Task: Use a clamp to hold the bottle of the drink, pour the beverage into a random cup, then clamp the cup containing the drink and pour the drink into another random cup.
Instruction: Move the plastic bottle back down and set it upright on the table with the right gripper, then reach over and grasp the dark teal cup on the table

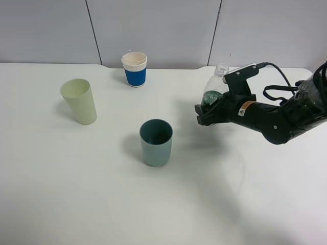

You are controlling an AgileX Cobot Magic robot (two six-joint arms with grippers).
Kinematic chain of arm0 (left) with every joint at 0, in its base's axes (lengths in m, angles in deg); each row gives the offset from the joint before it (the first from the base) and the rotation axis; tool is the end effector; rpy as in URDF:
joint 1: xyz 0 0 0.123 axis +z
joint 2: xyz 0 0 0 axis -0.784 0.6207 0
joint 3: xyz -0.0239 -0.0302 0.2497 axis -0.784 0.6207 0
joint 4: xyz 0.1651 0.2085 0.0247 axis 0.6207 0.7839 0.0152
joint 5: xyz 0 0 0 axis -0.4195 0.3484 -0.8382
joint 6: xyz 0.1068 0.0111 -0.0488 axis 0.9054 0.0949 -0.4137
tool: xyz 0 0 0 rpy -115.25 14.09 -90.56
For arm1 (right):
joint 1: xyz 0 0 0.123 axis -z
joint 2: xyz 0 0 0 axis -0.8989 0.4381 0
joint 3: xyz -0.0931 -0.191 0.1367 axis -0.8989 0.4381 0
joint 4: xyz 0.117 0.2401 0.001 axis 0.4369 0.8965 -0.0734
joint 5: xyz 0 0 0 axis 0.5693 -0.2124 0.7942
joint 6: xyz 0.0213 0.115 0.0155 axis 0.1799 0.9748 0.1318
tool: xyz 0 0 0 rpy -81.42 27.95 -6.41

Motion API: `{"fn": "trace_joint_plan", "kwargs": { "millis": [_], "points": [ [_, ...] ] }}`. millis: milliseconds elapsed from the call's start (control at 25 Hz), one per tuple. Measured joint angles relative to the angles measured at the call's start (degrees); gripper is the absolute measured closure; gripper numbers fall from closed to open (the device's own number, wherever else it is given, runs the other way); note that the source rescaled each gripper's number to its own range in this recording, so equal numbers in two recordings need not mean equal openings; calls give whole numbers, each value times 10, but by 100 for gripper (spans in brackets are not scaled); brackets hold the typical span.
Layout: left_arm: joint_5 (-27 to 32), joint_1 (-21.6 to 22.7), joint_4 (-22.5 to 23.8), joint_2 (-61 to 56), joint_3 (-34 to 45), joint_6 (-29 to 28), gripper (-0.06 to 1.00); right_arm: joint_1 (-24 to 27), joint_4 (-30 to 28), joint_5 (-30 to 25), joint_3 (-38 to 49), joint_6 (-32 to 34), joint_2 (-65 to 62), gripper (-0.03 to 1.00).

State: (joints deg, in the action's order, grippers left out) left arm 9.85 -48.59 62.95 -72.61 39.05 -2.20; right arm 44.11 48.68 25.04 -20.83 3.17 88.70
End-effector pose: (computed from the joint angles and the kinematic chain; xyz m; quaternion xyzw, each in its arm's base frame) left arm 0.0628 0.0140 0.2765 -0.0962 0.8431 0.0217 0.5287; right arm 0.3155 0.1206 0.0367 -0.2210 0.8264 0.0737 0.5127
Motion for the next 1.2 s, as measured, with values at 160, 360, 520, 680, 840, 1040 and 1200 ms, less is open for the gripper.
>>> {"fn": "trace_joint_plan", "kwargs": {
  "millis": [160, 360, 520, 680, 840, 1040, 1200],
  "points": [
    [0, 0, 0, 0, 0, 0, -6, 0, 0, 2, 0, 0, 0, 0],
    [0, 0, 0, 0, 0, 0, -6, 0, 0, -1, 0, 19, -18, -3],
    [0, 0, 0, 0, 0, 0, -6, 0, 1, -7, 0, 31, -52, -3],
    [0, 0, 0, 0, 0, 0, -6, 0, 1, -29, 1, 31, -95, -3],
    [0, 0, 0, 0, 0, 0, -6, 0, 1, -42, 2, 31, -145, -3],
    [0, 0, 0, 0, 0, 0, -6, 0, 1, -80, 2, 31, -198, -3],
    [0, 0, 0, 0, 0, 0, -6, 0, 1, -113, 2, 31, -253, -3]
  ]
}}
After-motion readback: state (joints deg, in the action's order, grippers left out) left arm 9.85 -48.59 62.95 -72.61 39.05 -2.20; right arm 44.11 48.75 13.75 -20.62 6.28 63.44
